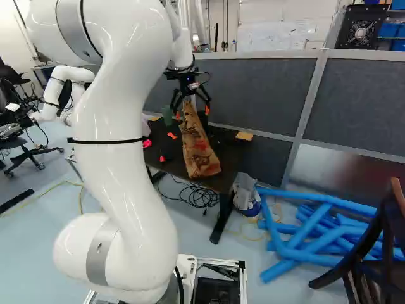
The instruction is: Pick up the bag on the ground and place it on the table
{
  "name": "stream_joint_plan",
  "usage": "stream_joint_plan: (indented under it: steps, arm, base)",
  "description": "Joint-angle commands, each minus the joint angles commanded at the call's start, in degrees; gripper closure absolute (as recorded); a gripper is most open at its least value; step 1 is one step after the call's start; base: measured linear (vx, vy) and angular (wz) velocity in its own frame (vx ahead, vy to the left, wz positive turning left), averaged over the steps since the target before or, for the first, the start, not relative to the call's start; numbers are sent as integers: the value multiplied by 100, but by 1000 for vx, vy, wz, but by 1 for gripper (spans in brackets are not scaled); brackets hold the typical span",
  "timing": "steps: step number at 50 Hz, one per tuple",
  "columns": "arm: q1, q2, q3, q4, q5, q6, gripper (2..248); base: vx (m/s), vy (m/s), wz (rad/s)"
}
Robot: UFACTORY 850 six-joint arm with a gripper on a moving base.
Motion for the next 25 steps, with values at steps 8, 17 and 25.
stream_joint_plan:
  steps: [8,17,25]
  arm:
    - [29,173,76,0,-138,0,3]
    - [55,370,157,0,-301,0,3]
    - [72,543,222,0,-447,0,3]
  base:
    - [0,0,0]
    - [0,0,0]
    - [0,0,0]
